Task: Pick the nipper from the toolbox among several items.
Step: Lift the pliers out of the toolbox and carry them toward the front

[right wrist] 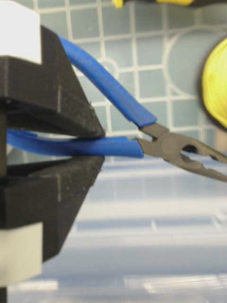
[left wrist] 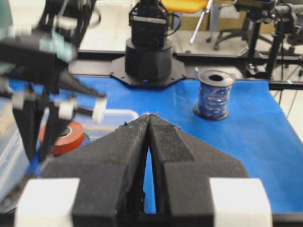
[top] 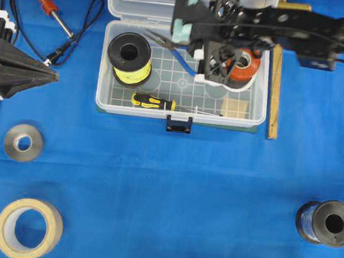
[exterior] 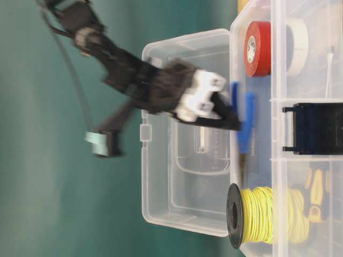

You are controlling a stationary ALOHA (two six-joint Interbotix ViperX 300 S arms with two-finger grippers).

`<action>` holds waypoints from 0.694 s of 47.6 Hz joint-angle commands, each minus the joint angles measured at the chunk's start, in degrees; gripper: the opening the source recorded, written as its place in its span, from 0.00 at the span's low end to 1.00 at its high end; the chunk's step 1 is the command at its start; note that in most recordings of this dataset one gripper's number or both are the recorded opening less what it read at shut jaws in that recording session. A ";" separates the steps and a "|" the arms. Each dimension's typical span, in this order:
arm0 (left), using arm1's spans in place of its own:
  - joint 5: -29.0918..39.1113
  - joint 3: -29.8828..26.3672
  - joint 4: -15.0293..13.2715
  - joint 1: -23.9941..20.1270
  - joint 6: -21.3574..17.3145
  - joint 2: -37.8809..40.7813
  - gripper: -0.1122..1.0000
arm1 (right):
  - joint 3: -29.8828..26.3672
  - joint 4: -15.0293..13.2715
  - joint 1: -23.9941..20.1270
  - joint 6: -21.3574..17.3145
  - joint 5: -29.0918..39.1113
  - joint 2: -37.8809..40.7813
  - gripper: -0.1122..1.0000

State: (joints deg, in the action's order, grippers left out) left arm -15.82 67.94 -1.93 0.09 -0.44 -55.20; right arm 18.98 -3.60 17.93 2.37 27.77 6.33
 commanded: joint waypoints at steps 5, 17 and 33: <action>-0.18 -0.53 -0.18 -0.09 0.09 0.18 0.10 | 0.26 0.09 -1.23 -0.26 1.67 -9.23 0.22; -0.09 -0.44 -0.18 -0.09 0.09 0.18 0.10 | 5.01 0.62 -10.20 -2.11 0.35 -14.68 0.22; -0.18 -0.44 -0.18 -0.09 0.09 0.09 0.10 | 11.87 0.79 -23.20 -11.51 -12.04 -10.90 0.22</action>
State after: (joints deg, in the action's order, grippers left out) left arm -15.64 67.94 -2.02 0.09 -0.44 -55.28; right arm 30.67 -2.90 -4.04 -7.47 19.07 -5.36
